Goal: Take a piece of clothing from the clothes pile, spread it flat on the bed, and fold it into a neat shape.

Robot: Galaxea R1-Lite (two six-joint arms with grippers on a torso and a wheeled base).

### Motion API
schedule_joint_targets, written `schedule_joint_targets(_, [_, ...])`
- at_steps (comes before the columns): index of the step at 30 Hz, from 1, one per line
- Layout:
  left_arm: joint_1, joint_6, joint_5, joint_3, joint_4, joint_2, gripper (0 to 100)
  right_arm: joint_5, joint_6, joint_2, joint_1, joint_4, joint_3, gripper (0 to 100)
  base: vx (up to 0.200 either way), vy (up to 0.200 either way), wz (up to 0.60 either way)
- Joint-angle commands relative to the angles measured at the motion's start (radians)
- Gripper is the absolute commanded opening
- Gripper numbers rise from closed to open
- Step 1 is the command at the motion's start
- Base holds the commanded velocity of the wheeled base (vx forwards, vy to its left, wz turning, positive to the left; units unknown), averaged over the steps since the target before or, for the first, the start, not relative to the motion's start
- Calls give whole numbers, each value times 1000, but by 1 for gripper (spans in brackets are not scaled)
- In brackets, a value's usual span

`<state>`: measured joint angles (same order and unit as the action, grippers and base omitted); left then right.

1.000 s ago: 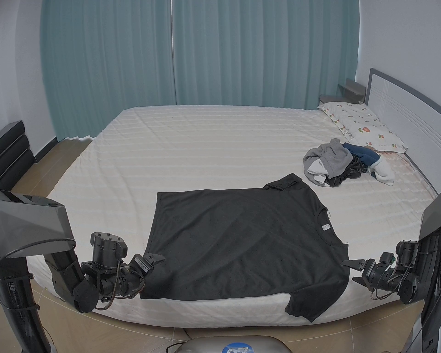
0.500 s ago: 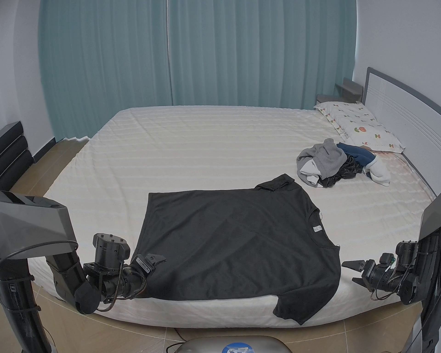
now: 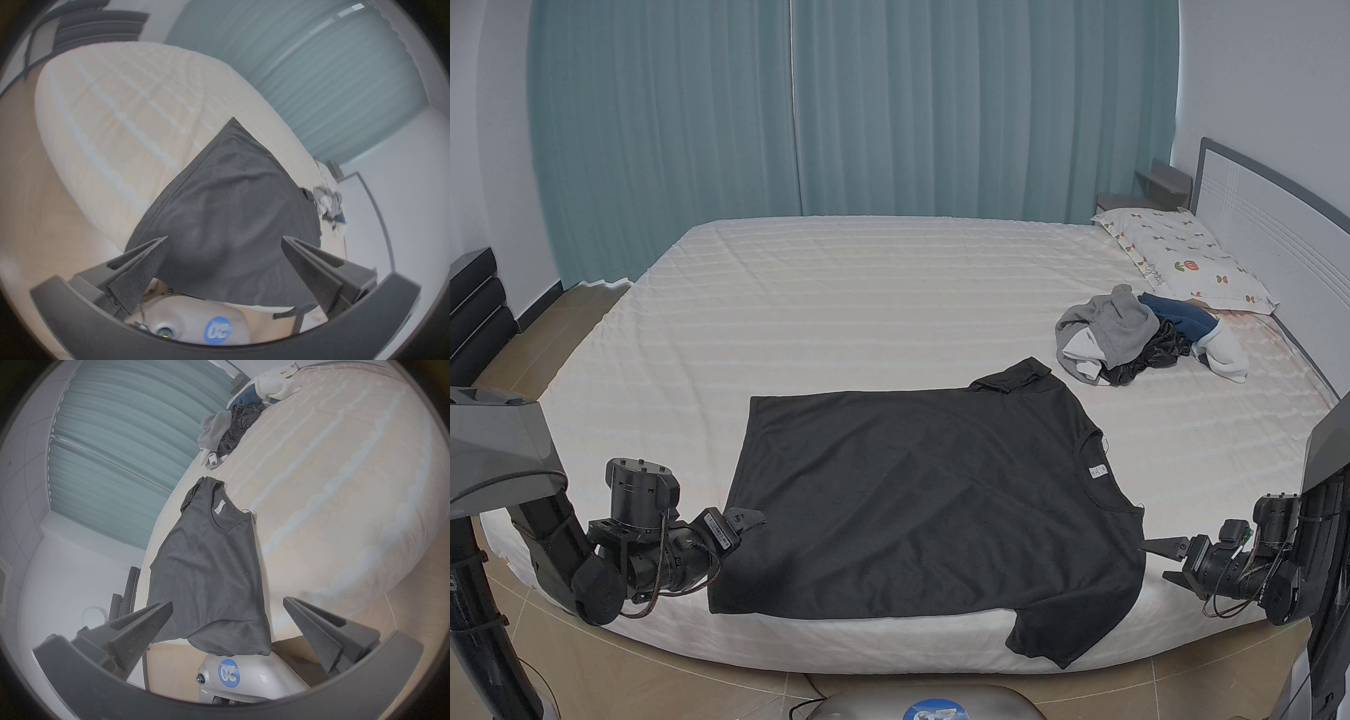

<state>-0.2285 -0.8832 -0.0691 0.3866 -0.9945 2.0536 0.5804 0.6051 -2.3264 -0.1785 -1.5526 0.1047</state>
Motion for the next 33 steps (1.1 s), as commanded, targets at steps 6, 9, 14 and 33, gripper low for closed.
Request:
schedule_joint_targets(6, [121,380,-192,25,120,16,100,6,1,-10,22,-9,-3,100,0,0,0])
schedule_joint_targets(9, [118,394,-192,31,112,82,100,6,1,-28,31,-9,3,100,0,0,0])
schedule_joint_targets(14, [132,497,-187,-5,82,181,100,6,4,-53,45,-9,26,100,0,0,0])
schedule_joint_targets(33, [129,569,-146,-137,-283,332,100,25,1,-64,45,-11,20,100,0,0,0])
